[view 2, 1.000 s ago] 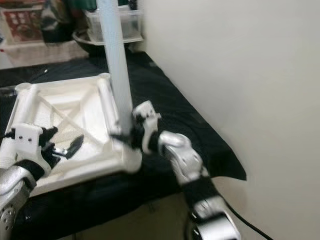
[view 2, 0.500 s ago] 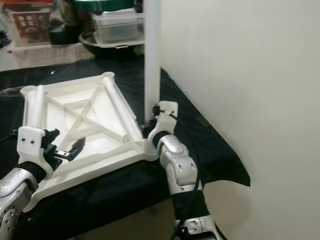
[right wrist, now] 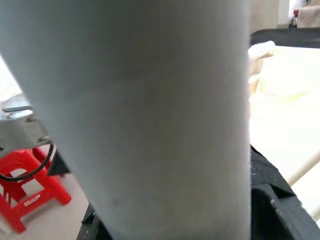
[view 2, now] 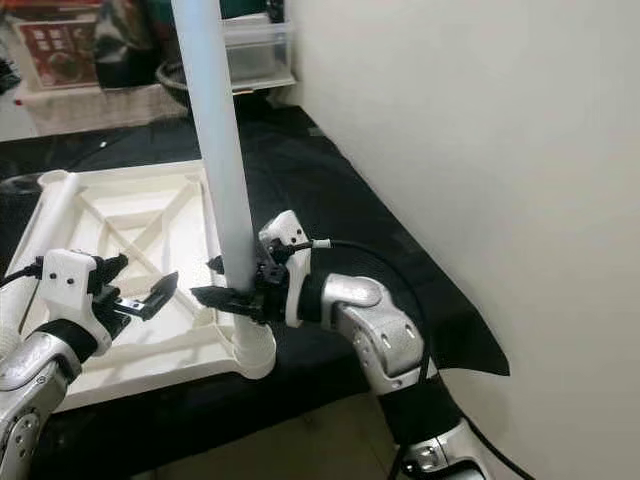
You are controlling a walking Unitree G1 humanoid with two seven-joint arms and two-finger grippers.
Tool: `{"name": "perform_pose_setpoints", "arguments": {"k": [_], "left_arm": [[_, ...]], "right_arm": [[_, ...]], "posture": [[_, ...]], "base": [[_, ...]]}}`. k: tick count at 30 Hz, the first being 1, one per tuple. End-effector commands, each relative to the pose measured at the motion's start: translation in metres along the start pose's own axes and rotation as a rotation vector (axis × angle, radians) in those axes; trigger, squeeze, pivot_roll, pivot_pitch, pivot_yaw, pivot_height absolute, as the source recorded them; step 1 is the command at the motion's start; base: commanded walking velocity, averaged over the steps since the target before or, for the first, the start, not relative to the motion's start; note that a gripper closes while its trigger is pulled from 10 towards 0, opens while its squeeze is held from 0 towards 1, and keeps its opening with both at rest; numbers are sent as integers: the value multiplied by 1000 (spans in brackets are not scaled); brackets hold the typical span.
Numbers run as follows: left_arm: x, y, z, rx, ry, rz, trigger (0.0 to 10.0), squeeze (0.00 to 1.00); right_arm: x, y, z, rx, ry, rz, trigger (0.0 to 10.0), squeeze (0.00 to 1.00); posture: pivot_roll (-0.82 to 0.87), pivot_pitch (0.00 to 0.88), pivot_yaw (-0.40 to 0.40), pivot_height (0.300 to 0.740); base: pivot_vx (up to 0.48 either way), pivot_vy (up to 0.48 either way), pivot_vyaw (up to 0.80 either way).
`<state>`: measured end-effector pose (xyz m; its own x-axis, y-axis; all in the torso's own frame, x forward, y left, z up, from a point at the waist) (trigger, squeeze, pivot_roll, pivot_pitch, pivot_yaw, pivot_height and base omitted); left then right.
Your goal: Building children table
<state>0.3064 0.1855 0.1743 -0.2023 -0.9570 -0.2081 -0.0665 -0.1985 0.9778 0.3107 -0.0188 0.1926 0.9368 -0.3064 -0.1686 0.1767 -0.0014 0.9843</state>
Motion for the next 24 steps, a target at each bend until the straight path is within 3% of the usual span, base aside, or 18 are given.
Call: {"name": "perform_pose_setpoints", "arguments": {"k": [1, 3, 4, 5, 6, 7, 8, 12, 13, 15, 16, 17, 18, 19, 21, 22, 23, 24], "left_arm": [[1, -5, 0, -15, 5, 1, 10000, 0], [1, -5, 0, -15, 5, 2, 10000, 0], [0, -6, 1, -17, 9, 1, 10000, 0], [0, -6, 2, -19, 11, 0, 10000, 0], [-1, -6, 3, -20, 13, -1, 10000, 0], [-1, -6, 3, -20, 13, -1, 10000, 0], [-1, -6, 3, -20, 13, 0, 10000, 0], [1, -6, 3, -22, 9, 2, 10000, 0], [2, -6, 2, -22, 6, 3, 10000, 0], [2, -6, 2, -22, 4, 4, 10000, 0], [2, -6, 1, -22, 2, 5, 10000, 0], [2, -6, 1, -22, 2, 5, 10000, 0], [2, -6, 0, -22, 2, 4, 10000, 0], [1, -6, 0, -21, 1, 3, 10000, 0], [1, -7, 0, -21, 1, 2, 10000, 0], [1, -7, 0, -21, 1, 2, 10000, 0], [1, -7, 0, -21, 1, 2, 10000, 0], [1, -7, 0, -20, 2, 2, 10000, 0]], "right_arm": [[3, -15, -3, -54, 2, -33, 0, 0], [6, -22, -3, -83, -6, -39, 0, 0], [66, -19, 7, -11, -431, -101, 0, 0], [108, -24, 32, 45, -808, -186, 0, 0], [128, -33, 53, 66, -1054, -255, 0, 0], [128, -33, 53, 66, -1054, -255, 0, 0], [129, -39, 62, 84, -1182, -283, 0, 0], [111, -37, 55, 95, -1182, -258, 0, 0], [100, -41, 36, 56, -1090, -277, 10000, 0], [90, -41, 22, 50, -1009, -279, 10000, 0], [75, -28, 1, 124, -846, -296, 10000, 0], [75, -28, 1, 124, -846, -296, 10000, 0], [70, -17, -6, 175, -775, -299, 10000, 1000], [58, -1, -20, 206, -599, -306, 10000, 1000], [50, 9, -23, 224, -510, -275, 10000, 992], [42, 14, -25, 220, -429, -250, 10000, 0], [42, 14, -25, 220, -429, -250, 10000, 0], [29, 17, -25, 203, -317, -238, 10000, 0]], "posture": [[35, 0, -37, 740], [44, 0, -40, 740], [45, 0, -39, 740], [43, 0, -39, 740], [43, 0, -39, 740], [43, 0, -39, 740], [45, 0, -37, 740], [42, 0, -30, 740], [37, 0, -28, 740], [37, 0, -27, 740], [39, 0, -26, 740], [39, 0, -26, 740], [40, 0, -26, 740], [37, 0, -26, 740], [37, 0, -26, 740], [37, 0, -27, 740], [37, 0, -27, 740], [36, 0, -29, 740]], "base": [[0, 0, 0], [0, 0, 0], [0, 0, 0], [0, 0, 0], [0, 0, 0], [0, 0, 0], [0, 0, 0], [0, 0, 0], [0, 0, 0], [0, 0, 0], [0, 0, 0], [0, 0, 0], [0, 0, 0], [0, 0, 0], [0, 0, 0], [0, 0, 0], [0, 0, 0], [0, 0, 0]]}}
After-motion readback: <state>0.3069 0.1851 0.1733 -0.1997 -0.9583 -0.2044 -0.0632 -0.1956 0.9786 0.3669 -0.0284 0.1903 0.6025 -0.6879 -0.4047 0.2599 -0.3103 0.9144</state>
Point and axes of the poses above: a point about 5 cm out from each wrist's last joint towards the gripper, its own z axis pointing back from the gripper into the wrist, its own y axis along the axis of the wrist's last joint, x = y × z, the point moved 5 cm from there along -z, pointing out of the wrist towards the gripper, and after that the axes turned 10 degrees about -z, right-handed, at the moved point
